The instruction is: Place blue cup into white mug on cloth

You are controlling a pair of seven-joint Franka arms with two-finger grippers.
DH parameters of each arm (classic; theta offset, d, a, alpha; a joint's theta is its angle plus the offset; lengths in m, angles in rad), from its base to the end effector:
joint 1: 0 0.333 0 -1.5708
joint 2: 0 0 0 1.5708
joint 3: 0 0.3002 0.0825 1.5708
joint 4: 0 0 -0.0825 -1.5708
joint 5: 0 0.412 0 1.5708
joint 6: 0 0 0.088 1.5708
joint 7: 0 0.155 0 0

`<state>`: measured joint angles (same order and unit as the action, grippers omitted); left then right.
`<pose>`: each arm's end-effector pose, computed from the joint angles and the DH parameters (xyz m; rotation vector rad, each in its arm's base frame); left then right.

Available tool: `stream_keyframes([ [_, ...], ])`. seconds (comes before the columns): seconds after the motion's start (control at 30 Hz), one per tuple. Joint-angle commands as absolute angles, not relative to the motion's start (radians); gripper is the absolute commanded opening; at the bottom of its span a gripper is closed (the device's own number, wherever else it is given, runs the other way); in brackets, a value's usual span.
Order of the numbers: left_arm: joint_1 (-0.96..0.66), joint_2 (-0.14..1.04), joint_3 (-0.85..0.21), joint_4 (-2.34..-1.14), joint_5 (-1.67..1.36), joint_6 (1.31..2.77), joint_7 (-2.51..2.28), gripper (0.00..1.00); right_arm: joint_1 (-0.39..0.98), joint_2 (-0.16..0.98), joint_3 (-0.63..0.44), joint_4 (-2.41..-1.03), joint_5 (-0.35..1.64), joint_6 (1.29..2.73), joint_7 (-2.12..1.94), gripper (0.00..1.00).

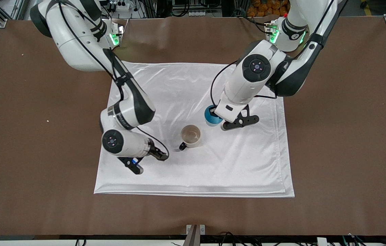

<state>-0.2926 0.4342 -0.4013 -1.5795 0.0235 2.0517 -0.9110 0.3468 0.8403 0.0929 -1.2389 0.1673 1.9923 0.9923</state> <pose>0.5571 -0.4284 0.3382 2.9671 0.3675 -0.0788 0.6808 0.3253 0.1858 -2.8539 0.9707 0.3144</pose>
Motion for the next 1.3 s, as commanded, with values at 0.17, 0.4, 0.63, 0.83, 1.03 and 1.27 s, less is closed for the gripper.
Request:
stream_keyframes([
  [0.17,-0.342,0.54,-0.382,-1.54,0.06,2.198,-0.937,0.0,0.178,0.785,0.086,-1.253,0.029,1.884,0.62,1.0],
  [0.4,-0.356,0.574,-0.38,-1.54,0.112,2.263,-0.937,0.0,0.069,0.785,0.087,-1.252,0.012,1.894,0.376,0.99],
  [0.63,-0.393,0.612,-0.374,-1.54,0.117,2.335,-0.939,0.0,0.032,0.752,0.086,-1.273,0.011,1.904,0.291,0.99],
  [0.83,-0.41,0.638,-0.347,-1.54,0.121,2.405,-0.937,0.0,0.015,0.648,0.081,-1.431,0.002,1.957,0.279,0.99],
  [1.03,-0.455,0.663,-0.308,-1.54,0.121,2.442,-0.939,0.0,-0.005,0.499,0.083,-1.698,-0.006,2.117,0.226,1.0],
  [1.27,-0.517,0.666,-0.241,-1.54,0.115,2.444,-0.937,0.0,-0.015,0.387,0.083,-1.85,-0.006,2.134,0.21,1.0],
])
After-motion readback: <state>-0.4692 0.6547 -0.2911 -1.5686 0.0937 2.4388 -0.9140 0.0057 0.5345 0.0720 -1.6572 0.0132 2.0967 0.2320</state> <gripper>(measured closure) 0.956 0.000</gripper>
